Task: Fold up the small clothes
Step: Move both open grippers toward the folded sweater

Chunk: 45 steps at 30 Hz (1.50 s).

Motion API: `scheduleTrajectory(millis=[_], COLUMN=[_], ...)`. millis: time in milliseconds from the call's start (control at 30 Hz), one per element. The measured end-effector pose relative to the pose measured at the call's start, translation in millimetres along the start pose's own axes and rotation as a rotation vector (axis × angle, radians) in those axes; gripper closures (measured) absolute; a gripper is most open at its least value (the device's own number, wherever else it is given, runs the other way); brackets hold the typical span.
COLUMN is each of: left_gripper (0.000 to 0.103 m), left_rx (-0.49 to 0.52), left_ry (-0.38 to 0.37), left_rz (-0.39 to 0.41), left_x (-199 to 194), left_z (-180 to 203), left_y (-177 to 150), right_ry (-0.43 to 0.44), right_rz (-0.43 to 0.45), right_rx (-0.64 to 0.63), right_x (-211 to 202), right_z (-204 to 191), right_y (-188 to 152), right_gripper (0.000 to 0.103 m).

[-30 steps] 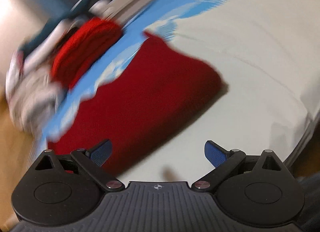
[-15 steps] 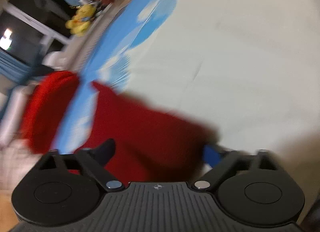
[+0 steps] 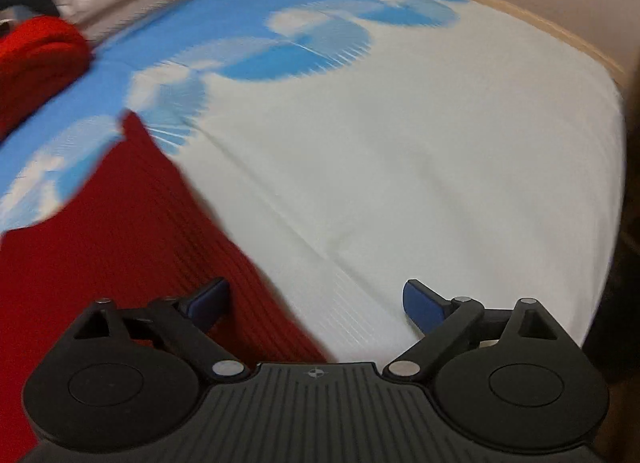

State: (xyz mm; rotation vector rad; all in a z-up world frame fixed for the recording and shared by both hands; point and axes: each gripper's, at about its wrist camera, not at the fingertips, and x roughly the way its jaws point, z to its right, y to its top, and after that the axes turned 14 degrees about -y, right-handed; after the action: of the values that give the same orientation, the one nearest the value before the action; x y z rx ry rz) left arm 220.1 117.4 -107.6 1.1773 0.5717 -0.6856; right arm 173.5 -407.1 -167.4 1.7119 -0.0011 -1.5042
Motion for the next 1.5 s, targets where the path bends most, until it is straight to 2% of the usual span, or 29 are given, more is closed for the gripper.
scheduleTrajectory(millis=[133,233,300,367,400,433,500,533,567,600,633,700,733,767,867,933,1000,1100,1200,1300,1400,1500], left_gripper=[0.000,0.000,0.000,0.000,0.000,0.000,0.000,0.000,0.000,0.000,0.000,0.000,0.000,0.000,0.000,0.000,0.000,0.000,0.000,0.000,0.000,0.000], left_rx=[0.030,0.092,0.117,0.116,0.106,0.095,0.058,0.030,0.006,-0.020,-0.044,-0.038,-0.016,0.004,0.043,0.055,0.070,0.065,0.048,0.055,0.092,0.077], left_ry=[0.005,-0.001,-0.003,-0.005,0.002,0.008,0.024,0.026,0.023,0.016,0.009,0.009,0.017,0.022,-0.002,-0.030,-0.050,-0.038,-0.057,-0.058,-0.048,-0.057], left_rz=[0.033,0.021,-0.012,-0.040,-0.054,-0.062,-0.080,-0.090,-0.098,-0.107,-0.112,-0.107,-0.102,-0.097,-0.071,-0.047,-0.027,-0.016,-0.004,-0.006,-0.013,-0.027], left_x=[11.8,39.2,64.5,86.1,97.9,106.9,124.8,131.8,136.6,139.4,140.3,135.6,133.4,130.8,114.7,103.0,93.6,79.1,52.0,22.7,-4.9,-24.2], left_z=[12.4,29.0,37.0,38.2,38.0,35.5,29.7,26.3,22.9,18.3,15.4,14.6,17.5,20.5,30.6,33.8,35.0,30.8,26.4,28.0,27.1,16.5], left_y=[32.7,54.4,64.0,69.9,73.1,74.9,81.8,84.6,86.9,88.5,89.2,88.5,88.7,89.0,88.7,89.9,89.9,84.5,70.3,52.3,27.4,-1.4], right_ry=[0.200,0.250,0.258,0.290,0.304,0.303,0.298,0.316,0.276,0.191,0.134,0.119,0.122,0.139,0.203,0.233,0.259,0.329,0.435,0.526,0.557,0.551], right_rz=[0.115,0.163,0.141,0.079,0.027,-0.031,-0.175,-0.162,-0.140,-0.109,-0.078,-0.059,-0.056,-0.061,-0.079,-0.012,0.088,0.218,0.255,0.187,-0.019,-0.206], right_rx=[-0.080,-0.115,-0.097,-0.058,0.002,0.081,0.261,0.318,0.303,0.262,0.256,0.253,0.237,0.235,0.257,0.220,0.152,0.087,0.069,0.042,0.037,0.148], right_x=[-15.9,-0.3,21.0,46.7,63.1,77.3,110.2,114.1,111.2,109.1,110.2,112.8,111.1,109.1,98.7,73.6,35.4,-19.1,-61.0,-74.9,-63.2,-41.8], right_z=[-15.8,-43.3,-58.8,-67.7,-66.7,-60.6,-46.4,-41.2,-42.8,-46.8,-47.2,-46.5,-46.9,-46.8,-34.8,-30.6,-23.2,-3.3,21.8,42.3,50.9,59.8], right_y=[32.8,52.9,64.8,76.1,82.7,83.7,84.7,87.3,90.8,94.1,93.4,90.3,91.8,93.1,96.2,98.5,93.6,76.2,43.5,-9.7,-49.6,-71.9], right_gripper=[0.007,0.007,0.009,0.020,0.023,0.028,0.028,0.032,0.044,0.048,0.050,0.050,0.048,0.040,0.037,0.034,0.023,0.013,0.006,0.005,0.005,0.005])
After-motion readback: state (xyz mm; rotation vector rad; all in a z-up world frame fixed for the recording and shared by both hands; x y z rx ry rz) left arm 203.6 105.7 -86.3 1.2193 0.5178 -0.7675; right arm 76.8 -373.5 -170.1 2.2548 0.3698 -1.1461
